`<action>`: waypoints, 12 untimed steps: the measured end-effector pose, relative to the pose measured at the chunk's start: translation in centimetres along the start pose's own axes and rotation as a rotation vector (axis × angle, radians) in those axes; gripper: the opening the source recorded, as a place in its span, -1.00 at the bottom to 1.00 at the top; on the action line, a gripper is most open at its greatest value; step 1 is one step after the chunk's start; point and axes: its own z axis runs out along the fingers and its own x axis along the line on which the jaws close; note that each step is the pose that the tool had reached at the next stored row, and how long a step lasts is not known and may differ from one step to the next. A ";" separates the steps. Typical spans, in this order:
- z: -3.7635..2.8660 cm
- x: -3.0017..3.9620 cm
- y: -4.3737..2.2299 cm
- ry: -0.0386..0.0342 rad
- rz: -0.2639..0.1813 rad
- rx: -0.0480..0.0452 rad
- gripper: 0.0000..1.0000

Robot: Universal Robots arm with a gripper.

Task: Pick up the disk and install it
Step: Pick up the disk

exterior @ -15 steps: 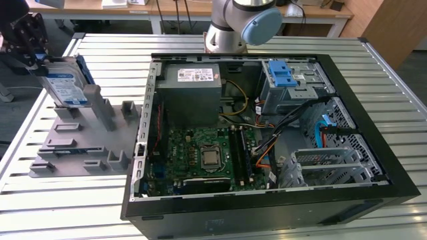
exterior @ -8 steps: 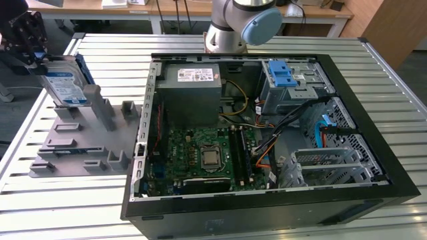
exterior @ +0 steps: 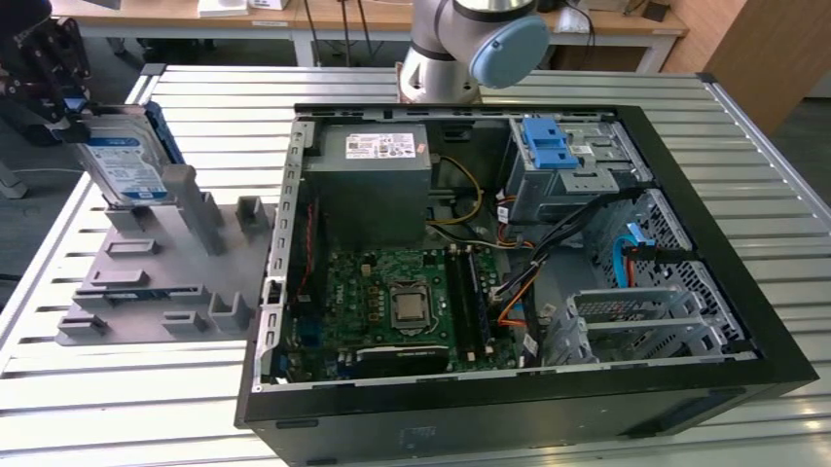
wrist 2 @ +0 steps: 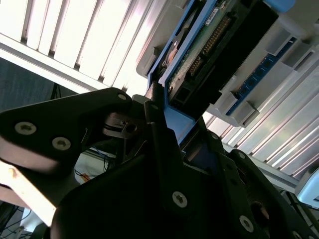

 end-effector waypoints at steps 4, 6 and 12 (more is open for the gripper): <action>-0.06 0.00 0.00 0.0000 0.000 -0.0001 -0.27; -0.12 0.00 0.01 0.0001 0.000 -0.0001 -0.27; -0.50 0.00 0.04 -0.0001 0.000 0.0004 -0.27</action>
